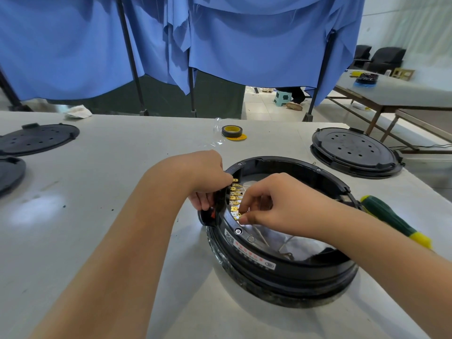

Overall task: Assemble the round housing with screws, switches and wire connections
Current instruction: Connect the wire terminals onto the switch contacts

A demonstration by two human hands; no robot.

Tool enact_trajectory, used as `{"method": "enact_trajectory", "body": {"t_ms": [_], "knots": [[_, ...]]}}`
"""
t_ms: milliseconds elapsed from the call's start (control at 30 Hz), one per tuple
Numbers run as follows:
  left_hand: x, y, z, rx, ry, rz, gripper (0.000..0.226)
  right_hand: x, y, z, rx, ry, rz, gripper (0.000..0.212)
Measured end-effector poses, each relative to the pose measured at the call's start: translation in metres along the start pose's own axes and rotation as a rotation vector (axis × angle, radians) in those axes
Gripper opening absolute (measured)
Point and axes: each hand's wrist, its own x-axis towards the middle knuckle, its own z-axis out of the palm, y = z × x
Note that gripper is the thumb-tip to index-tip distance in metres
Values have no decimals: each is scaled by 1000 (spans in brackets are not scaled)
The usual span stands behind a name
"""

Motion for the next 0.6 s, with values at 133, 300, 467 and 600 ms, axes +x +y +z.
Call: {"method": "enact_trajectory", "body": {"t_ms": [133, 300, 467, 600], "knots": [[0, -1, 0, 4, -28, -25, 34, -1, 1, -1, 31, 7, -8, 7], [-8, 1, -3, -3, -144, -41, 44, -2, 1, -2, 70, -22, -8, 8], [-11, 2, -4, -14, -161, -21, 45, -1, 0, 2, 34, 4, -5, 3], [-11, 3, -3, -36, -163, -12, 46, 0, -1, 4, 6, 33, -11, 5]]}}
